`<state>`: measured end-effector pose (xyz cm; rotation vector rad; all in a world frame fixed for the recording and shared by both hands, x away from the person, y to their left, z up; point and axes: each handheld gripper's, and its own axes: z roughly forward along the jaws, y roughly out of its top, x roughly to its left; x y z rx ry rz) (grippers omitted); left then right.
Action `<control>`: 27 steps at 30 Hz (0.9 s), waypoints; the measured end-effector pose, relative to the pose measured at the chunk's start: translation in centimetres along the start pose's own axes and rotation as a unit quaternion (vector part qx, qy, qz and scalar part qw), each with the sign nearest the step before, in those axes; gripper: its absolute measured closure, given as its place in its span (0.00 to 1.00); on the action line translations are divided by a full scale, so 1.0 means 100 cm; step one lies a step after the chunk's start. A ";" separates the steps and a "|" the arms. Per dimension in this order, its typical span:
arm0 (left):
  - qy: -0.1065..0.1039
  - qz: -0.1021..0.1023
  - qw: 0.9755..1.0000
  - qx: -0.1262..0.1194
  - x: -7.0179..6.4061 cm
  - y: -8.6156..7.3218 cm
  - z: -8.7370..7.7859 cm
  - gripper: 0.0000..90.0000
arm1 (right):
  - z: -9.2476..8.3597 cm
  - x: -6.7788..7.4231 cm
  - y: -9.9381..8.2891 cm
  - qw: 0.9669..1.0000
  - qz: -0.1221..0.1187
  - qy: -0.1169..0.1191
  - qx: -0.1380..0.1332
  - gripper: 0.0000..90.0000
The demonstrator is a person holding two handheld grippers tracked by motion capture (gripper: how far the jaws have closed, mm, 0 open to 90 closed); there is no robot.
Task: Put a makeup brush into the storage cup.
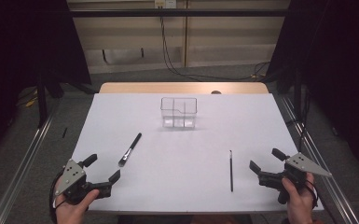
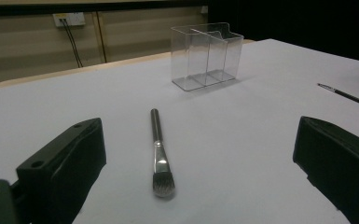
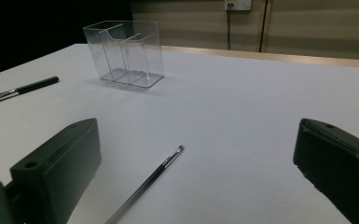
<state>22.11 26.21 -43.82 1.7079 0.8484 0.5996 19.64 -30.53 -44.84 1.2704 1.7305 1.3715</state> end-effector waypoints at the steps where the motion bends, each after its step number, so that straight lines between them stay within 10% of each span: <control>1: 0.000 0.000 1.000 0.000 0.000 0.000 0.000 0.03 | 0.000 0.000 0.000 1.000 0.001 0.000 0.000 0.00; 27: -0.023 0.006 1.000 0.011 -0.003 0.013 0.006 0.03 | 0.003 0.004 0.001 1.000 -0.009 0.007 0.008 0.00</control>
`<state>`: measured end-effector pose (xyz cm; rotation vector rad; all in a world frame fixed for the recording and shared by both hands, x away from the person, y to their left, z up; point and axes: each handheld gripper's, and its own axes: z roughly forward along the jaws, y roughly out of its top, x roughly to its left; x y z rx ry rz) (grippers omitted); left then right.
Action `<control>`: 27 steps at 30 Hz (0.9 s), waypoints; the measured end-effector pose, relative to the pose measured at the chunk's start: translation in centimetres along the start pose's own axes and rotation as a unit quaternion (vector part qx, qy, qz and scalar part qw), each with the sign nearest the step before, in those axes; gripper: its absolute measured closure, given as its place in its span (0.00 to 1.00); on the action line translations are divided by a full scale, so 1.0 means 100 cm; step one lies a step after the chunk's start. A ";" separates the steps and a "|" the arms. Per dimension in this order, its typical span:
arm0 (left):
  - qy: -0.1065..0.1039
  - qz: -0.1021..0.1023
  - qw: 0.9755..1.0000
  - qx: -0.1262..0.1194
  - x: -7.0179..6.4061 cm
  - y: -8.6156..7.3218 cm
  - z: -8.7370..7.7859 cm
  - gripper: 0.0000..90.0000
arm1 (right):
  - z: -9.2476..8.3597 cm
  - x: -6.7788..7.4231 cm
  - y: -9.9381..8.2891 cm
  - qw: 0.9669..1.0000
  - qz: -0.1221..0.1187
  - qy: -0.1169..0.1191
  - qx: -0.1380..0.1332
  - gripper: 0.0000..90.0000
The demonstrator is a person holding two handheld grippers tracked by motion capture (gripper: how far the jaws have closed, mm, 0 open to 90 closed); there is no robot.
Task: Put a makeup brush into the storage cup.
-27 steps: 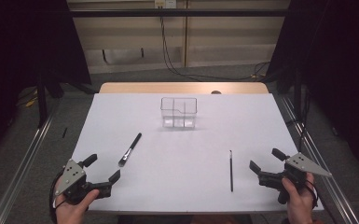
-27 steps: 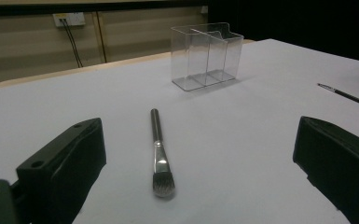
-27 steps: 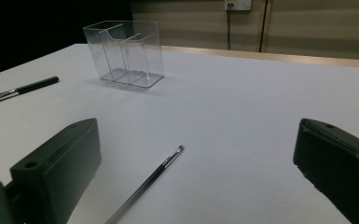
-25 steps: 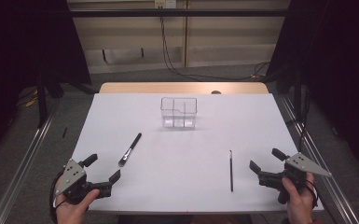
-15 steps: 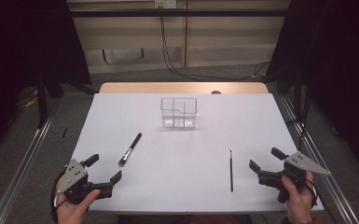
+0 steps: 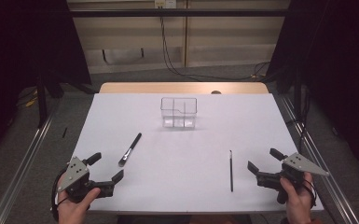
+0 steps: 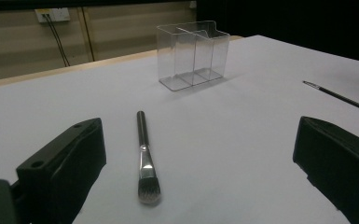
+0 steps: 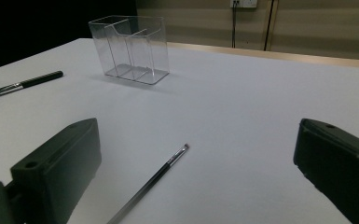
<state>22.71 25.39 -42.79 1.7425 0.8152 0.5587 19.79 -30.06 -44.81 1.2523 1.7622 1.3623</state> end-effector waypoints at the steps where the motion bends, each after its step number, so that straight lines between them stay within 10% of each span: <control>1: -0.001 0.003 1.000 -0.001 0.001 0.003 0.002 0.03 | 0.000 0.000 0.000 1.000 0.000 0.000 0.000 0.00; 27: 0.009 0.012 1.000 0.019 0.032 0.024 0.039 0.03 | 0.000 0.001 0.000 1.000 -0.008 0.000 0.005 0.00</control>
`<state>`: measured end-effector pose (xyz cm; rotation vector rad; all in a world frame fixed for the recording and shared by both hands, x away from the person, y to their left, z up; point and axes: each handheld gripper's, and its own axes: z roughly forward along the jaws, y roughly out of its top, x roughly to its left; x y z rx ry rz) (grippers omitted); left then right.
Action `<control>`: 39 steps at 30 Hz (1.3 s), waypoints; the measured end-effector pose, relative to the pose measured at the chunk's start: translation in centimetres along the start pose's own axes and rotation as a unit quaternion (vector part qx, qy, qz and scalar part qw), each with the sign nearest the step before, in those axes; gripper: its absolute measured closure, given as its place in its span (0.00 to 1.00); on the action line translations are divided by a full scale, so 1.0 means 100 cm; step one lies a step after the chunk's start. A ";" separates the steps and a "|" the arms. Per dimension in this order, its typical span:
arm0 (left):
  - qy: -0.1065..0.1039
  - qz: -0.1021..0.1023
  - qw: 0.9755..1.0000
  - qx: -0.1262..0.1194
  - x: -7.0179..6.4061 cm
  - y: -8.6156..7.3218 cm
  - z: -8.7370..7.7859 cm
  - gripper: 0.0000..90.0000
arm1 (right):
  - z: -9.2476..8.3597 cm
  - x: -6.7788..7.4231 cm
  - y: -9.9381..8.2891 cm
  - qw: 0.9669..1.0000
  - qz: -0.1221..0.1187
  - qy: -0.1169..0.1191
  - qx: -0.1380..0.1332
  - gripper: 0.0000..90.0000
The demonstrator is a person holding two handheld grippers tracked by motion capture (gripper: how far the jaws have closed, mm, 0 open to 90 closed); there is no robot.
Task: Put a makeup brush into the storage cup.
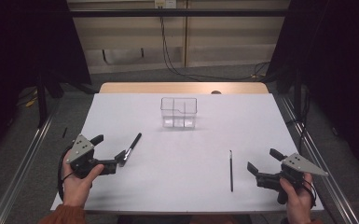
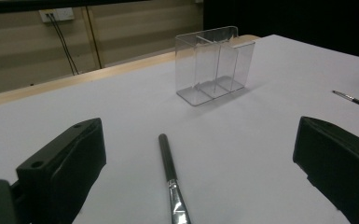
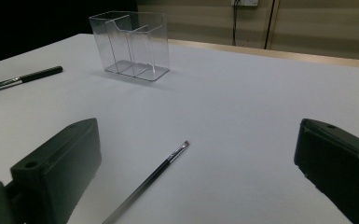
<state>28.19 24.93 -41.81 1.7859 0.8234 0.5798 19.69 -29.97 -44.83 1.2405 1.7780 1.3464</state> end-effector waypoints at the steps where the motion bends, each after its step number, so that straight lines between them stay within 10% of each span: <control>1: 0.002 -0.002 1.000 0.003 0.003 0.001 0.004 0.03 | 0.000 0.000 0.000 1.000 0.000 0.000 0.001 0.00; 39: 0.010 -0.007 0.999 0.030 0.028 0.035 0.066 0.03 | 0.001 0.000 -0.001 1.000 -0.005 0.001 0.008 0.00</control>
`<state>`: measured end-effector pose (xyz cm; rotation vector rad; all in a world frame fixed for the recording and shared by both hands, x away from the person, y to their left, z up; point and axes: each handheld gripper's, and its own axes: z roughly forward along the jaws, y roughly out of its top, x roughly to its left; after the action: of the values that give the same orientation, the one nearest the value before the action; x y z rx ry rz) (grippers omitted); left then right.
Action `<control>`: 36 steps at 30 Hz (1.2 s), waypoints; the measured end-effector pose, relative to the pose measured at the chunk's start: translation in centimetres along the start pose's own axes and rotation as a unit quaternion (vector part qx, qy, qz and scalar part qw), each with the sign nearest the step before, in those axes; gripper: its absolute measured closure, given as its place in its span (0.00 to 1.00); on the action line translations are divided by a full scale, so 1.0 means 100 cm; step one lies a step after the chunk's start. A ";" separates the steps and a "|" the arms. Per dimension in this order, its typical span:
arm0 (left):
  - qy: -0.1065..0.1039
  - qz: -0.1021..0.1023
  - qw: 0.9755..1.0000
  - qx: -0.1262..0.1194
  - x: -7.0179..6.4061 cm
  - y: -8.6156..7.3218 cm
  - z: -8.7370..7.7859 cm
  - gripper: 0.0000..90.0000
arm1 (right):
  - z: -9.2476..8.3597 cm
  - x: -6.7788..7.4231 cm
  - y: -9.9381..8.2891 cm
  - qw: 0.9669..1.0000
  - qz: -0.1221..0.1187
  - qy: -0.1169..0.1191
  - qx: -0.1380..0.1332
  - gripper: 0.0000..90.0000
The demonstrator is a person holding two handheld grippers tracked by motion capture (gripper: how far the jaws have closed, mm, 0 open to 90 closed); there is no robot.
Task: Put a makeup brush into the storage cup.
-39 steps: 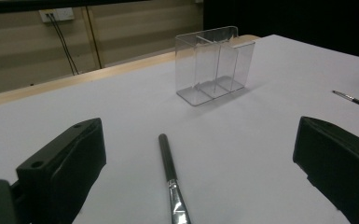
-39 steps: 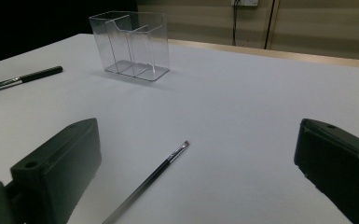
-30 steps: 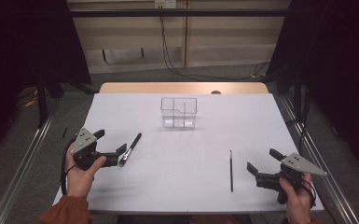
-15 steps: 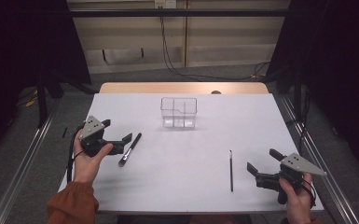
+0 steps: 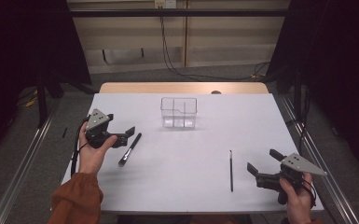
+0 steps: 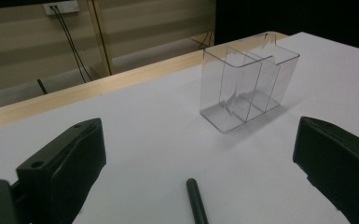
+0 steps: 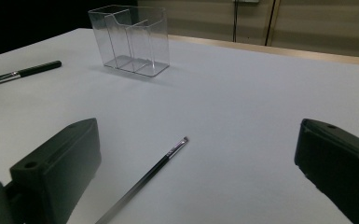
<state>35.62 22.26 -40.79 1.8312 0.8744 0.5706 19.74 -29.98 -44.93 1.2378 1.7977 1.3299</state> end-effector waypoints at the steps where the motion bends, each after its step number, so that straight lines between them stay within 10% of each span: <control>1: -0.002 -0.005 1.000 0.003 0.001 0.000 0.001 0.03 | 0.000 0.000 0.000 1.000 0.000 0.000 0.000 0.00; 12: -0.004 -0.001 0.998 0.055 0.006 0.001 0.005 0.03 | 0.000 0.000 0.000 1.000 -0.002 -0.001 0.001 0.00; 22: -0.004 0.008 0.992 0.127 0.007 0.008 0.010 0.04 | 0.000 0.000 0.000 1.000 -0.005 -0.002 0.003 0.00; 36: -0.027 -0.011 0.966 0.258 0.011 0.011 0.018 0.07 | 0.001 0.001 0.000 1.000 -0.006 -0.001 0.006 0.00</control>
<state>37.95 21.82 -40.48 2.2862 1.0751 0.2882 19.74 -29.84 -44.97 1.2321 1.8121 1.3114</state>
